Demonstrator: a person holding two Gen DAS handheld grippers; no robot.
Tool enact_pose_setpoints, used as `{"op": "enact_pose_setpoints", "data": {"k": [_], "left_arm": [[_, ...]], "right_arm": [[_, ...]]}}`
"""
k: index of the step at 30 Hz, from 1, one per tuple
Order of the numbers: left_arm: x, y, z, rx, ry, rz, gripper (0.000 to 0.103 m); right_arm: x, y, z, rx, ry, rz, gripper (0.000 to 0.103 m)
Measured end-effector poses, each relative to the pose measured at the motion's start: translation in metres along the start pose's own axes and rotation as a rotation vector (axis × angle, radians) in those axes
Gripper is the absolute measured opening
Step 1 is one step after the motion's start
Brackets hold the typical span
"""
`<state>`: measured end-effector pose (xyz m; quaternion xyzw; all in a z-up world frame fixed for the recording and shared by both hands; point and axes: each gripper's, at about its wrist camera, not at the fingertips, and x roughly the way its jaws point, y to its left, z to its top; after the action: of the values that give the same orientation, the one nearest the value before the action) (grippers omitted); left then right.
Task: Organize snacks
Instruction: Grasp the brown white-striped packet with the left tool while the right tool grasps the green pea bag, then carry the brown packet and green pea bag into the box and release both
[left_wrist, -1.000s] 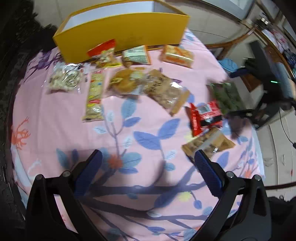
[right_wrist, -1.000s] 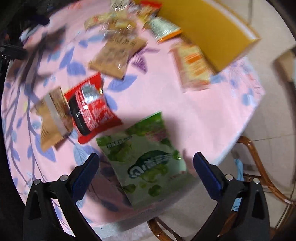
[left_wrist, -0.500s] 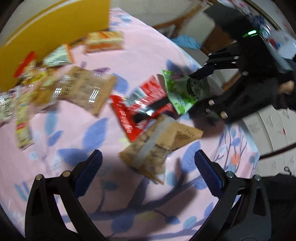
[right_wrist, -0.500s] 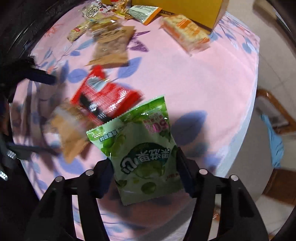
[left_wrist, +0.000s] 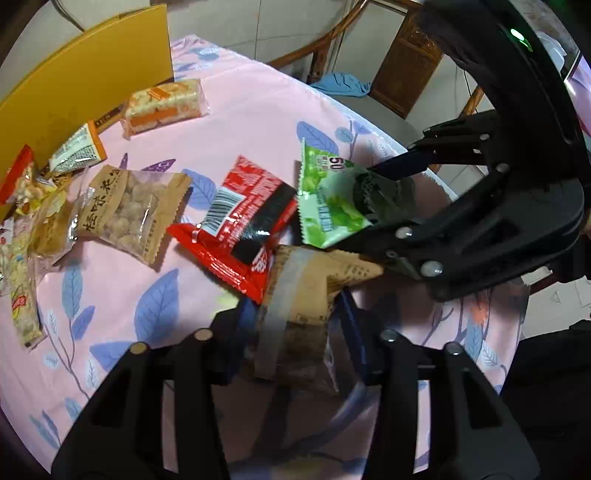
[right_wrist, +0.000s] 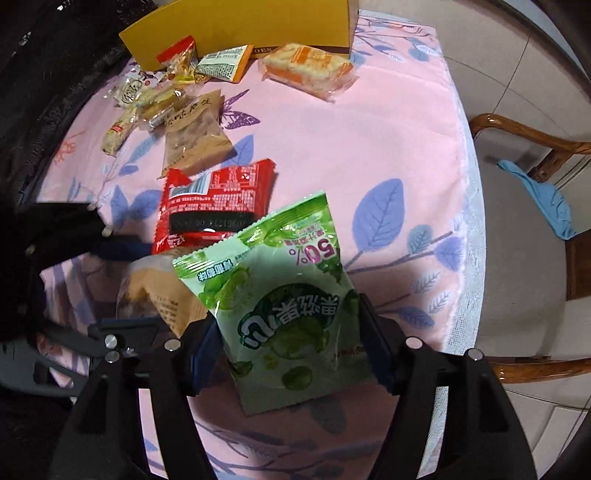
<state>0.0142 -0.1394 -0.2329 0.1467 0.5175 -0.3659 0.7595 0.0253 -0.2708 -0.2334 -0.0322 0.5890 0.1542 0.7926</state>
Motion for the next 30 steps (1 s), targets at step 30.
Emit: {"op": "enact_pose_setpoints", "data": {"k": [30], "left_arm": [[-0.136, 0.108, -0.015, -0.491, -0.243, 0.280, 0.030]], "right_arm": [[-0.049, 0.085, 0.086, 0.001, -0.238, 0.129, 0.036]]}}
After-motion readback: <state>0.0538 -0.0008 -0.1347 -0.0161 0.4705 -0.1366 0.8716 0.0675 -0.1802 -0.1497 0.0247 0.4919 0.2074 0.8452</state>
